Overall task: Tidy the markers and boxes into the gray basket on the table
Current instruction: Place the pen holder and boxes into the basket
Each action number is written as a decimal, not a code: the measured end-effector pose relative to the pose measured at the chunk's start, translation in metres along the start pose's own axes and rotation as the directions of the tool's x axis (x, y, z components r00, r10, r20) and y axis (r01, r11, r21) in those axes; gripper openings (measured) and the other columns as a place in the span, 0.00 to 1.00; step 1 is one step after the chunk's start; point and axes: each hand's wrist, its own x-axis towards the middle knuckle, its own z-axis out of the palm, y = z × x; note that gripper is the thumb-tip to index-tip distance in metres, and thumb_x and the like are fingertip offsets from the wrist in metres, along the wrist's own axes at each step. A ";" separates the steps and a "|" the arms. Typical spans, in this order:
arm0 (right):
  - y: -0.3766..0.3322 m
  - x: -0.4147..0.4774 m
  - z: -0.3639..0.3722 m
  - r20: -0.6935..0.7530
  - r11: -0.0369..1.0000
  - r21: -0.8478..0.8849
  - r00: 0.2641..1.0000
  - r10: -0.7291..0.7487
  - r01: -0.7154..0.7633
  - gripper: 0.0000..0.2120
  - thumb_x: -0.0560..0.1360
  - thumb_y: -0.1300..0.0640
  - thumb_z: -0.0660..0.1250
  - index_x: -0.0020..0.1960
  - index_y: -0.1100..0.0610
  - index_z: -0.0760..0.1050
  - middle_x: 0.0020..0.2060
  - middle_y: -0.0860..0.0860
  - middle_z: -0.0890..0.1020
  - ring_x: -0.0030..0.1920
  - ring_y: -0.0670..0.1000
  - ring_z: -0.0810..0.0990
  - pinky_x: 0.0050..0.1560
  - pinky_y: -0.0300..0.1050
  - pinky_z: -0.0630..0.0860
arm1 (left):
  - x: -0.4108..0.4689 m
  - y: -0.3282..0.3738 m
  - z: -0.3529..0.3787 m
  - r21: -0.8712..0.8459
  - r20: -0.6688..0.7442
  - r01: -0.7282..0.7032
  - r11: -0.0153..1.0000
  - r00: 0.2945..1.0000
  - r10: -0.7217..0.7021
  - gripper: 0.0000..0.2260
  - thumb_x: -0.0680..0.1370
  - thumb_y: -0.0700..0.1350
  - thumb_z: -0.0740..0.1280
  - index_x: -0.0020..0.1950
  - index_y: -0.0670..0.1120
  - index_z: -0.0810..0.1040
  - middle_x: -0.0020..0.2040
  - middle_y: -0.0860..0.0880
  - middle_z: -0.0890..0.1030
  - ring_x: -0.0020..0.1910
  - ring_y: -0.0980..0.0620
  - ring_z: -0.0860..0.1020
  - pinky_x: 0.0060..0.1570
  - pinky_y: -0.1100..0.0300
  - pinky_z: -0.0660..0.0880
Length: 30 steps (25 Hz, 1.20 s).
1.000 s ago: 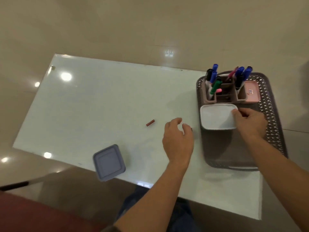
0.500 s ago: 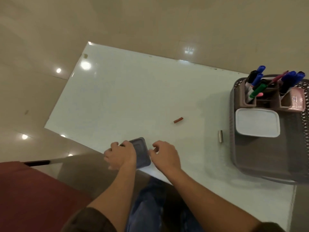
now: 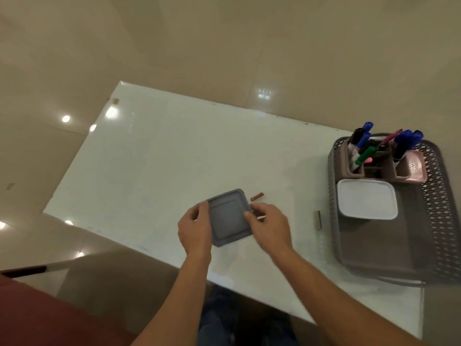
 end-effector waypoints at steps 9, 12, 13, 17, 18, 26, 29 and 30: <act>-0.049 0.011 -0.230 -0.134 0.995 -0.072 0.987 -0.084 0.075 0.09 0.80 0.54 0.68 0.57 0.51 0.84 0.45 0.46 0.85 0.46 0.49 0.82 0.51 0.54 0.82 | -0.120 0.107 0.120 -0.264 0.955 0.651 0.712 0.279 0.099 0.33 0.78 0.67 0.59 0.70 0.43 0.78 0.69 0.35 0.76 0.70 0.32 0.72 0.71 0.31 0.63; -0.047 -0.004 -0.269 -0.184 0.961 -0.247 0.968 -0.173 0.125 0.12 0.82 0.53 0.64 0.62 0.49 0.82 0.47 0.46 0.83 0.46 0.46 0.79 0.45 0.38 0.76 | -0.152 0.114 0.150 -0.215 0.972 0.720 0.660 0.094 0.213 0.42 0.74 0.75 0.56 0.74 0.44 0.73 0.73 0.36 0.72 0.72 0.30 0.69 0.71 0.30 0.62; -0.046 -0.010 -0.277 -0.199 0.929 -0.343 0.956 -0.213 0.136 0.13 0.82 0.50 0.62 0.63 0.50 0.80 0.49 0.47 0.81 0.47 0.47 0.77 0.44 0.36 0.72 | -0.164 0.116 0.158 -0.219 0.970 0.706 0.673 0.081 0.230 0.43 0.73 0.76 0.55 0.74 0.45 0.74 0.72 0.36 0.73 0.71 0.31 0.71 0.70 0.31 0.65; -0.045 -0.034 -0.280 -0.248 0.820 -0.564 0.928 -0.279 0.096 0.48 0.68 0.20 0.56 0.74 0.54 0.66 0.66 0.51 0.69 0.65 0.53 0.69 0.65 0.50 0.73 | -0.200 0.124 0.179 -0.300 0.954 0.614 0.730 0.181 0.240 0.46 0.70 0.79 0.48 0.63 0.45 0.83 0.62 0.40 0.82 0.60 0.40 0.81 0.67 0.42 0.73; -0.045 -0.038 -0.280 -0.227 0.788 -0.611 0.935 -0.272 0.081 0.55 0.64 0.17 0.53 0.78 0.53 0.60 0.69 0.52 0.66 0.68 0.54 0.67 0.68 0.53 0.71 | -0.205 0.123 0.183 -0.313 0.950 0.601 0.735 0.205 0.238 0.47 0.70 0.79 0.47 0.62 0.45 0.84 0.60 0.40 0.83 0.59 0.41 0.81 0.67 0.43 0.73; -0.036 -0.031 -0.293 -0.162 0.869 -0.481 0.962 -0.221 0.119 0.55 0.61 0.18 0.60 0.80 0.46 0.57 0.72 0.48 0.65 0.71 0.49 0.62 0.72 0.48 0.68 | -0.213 0.109 0.202 -0.373 0.927 0.588 0.718 0.262 0.267 0.37 0.77 0.73 0.49 0.58 0.48 0.86 0.56 0.44 0.84 0.56 0.46 0.82 0.64 0.48 0.75; -0.034 -0.031 -0.294 -0.182 0.886 -0.444 0.955 -0.232 0.131 0.54 0.60 0.20 0.64 0.79 0.46 0.61 0.69 0.48 0.68 0.69 0.48 0.66 0.67 0.41 0.68 | -0.210 0.101 0.208 -0.388 0.921 0.584 0.713 0.273 0.278 0.36 0.77 0.72 0.48 0.56 0.49 0.87 0.55 0.45 0.85 0.55 0.46 0.83 0.64 0.49 0.75; -0.035 -0.030 -0.295 -0.187 0.898 -0.424 0.959 -0.213 0.116 0.54 0.58 0.21 0.67 0.78 0.45 0.63 0.67 0.48 0.70 0.68 0.48 0.68 0.67 0.43 0.71 | -0.209 0.099 0.209 -0.384 0.923 0.580 0.718 0.268 0.278 0.36 0.77 0.72 0.48 0.56 0.49 0.87 0.55 0.45 0.85 0.55 0.46 0.83 0.63 0.49 0.76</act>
